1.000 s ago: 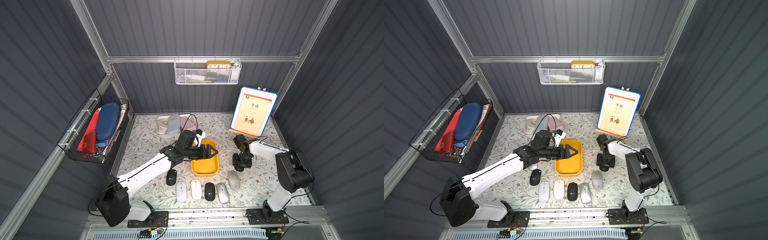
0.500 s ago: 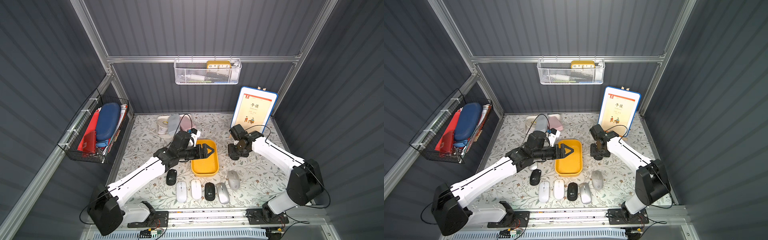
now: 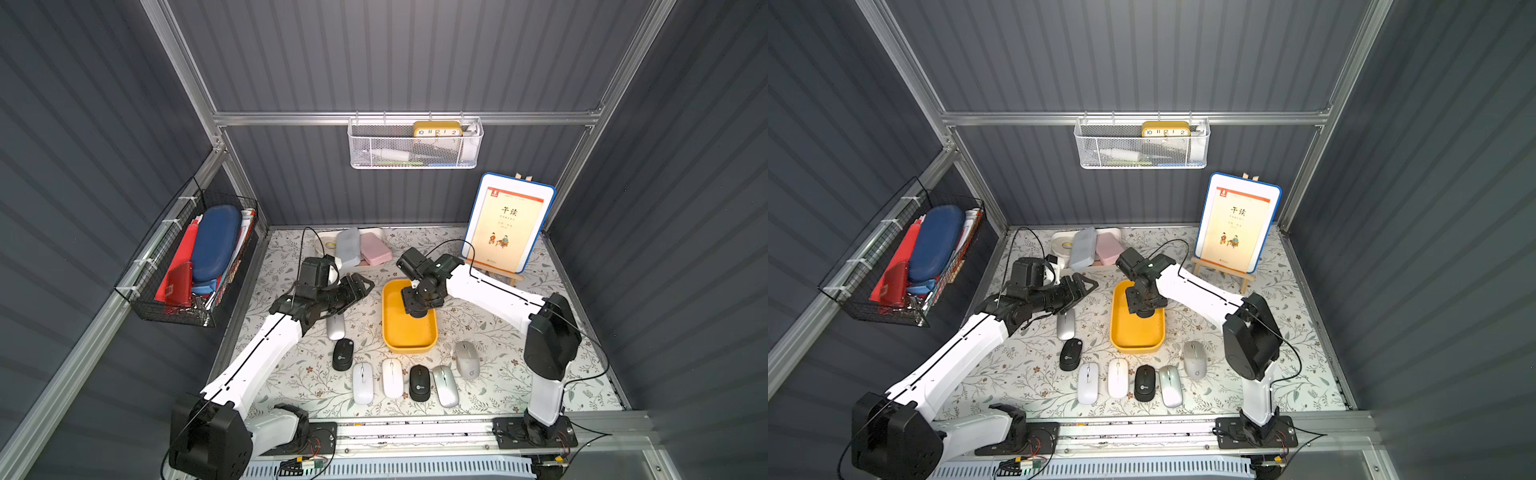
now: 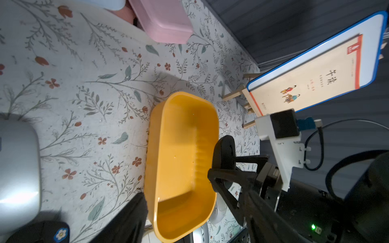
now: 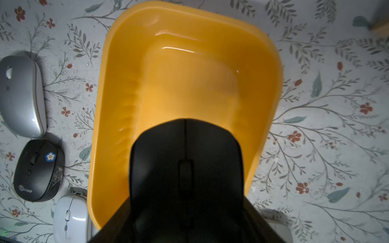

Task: Put the mouse in the storage box
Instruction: Place the mouse in the storage box.

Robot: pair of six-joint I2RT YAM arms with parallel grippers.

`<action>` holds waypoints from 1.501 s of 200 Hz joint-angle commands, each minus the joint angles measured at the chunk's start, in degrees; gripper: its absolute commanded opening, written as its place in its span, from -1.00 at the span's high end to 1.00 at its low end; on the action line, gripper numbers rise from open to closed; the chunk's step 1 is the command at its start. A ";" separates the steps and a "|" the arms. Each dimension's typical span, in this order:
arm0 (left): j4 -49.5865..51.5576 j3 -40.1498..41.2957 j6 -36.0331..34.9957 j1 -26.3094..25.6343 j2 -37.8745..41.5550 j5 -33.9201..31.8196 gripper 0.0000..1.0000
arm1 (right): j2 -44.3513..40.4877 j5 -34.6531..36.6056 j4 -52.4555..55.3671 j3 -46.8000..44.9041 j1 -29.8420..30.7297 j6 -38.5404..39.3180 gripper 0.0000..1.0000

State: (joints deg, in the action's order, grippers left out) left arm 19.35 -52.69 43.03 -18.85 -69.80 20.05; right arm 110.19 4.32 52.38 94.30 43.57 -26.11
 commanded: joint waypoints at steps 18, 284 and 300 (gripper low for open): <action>2.98 5.39 2.15 0.57 -0.53 1.19 -0.50 | 5.41 -1.70 -0.59 2.69 0.31 0.92 -0.09; 0.42 6.83 0.75 0.62 5.11 5.45 -0.56 | 21.23 -4.93 -2.39 14.07 -0.84 -8.62 -0.38; 0.68 6.46 0.61 0.58 5.48 5.38 -0.57 | 20.54 -4.26 -2.07 13.99 -0.57 -8.28 -0.55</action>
State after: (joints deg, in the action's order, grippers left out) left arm 19.33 -45.30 45.28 -18.59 -65.80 24.05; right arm 130.63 -0.69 48.90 106.83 42.85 -34.44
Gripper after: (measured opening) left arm 0.784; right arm 0.706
